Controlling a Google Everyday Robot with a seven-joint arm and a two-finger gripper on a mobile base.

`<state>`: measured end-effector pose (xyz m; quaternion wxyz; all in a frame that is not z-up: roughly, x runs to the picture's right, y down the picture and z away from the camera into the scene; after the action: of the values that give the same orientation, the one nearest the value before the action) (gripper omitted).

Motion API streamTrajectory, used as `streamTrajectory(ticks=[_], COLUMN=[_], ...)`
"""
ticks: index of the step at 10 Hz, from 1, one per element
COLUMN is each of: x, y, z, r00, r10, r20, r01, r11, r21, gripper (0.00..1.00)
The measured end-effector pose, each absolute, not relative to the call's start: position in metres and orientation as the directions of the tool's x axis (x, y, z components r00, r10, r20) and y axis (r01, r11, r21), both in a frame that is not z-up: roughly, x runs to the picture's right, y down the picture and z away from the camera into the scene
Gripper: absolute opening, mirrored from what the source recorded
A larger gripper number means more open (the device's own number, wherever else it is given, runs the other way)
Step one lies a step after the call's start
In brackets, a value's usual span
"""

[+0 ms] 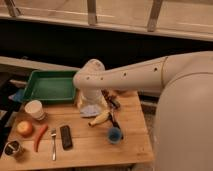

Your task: Place banana in metal cup

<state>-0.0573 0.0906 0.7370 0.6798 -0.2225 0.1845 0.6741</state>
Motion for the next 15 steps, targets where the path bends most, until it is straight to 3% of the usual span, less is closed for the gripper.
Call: streamTrajectory(ticks=[5,11,15], x=[-0.049,-0.041,-0.041], y=[0.092,0.136,0.152], z=[0.739,0.781,0.805], r00=[0.002,-0.097,-0.109], r10=[0.833,0.77,0.733], r20=[-0.553,-0.63,-0.672], r01=[-0.999,-0.993,-0.981], r11=[-0.026,-0.122,-0.187], r21=[-0.043,0.004,-0.044], gripper=[0.8,0.8,0.8])
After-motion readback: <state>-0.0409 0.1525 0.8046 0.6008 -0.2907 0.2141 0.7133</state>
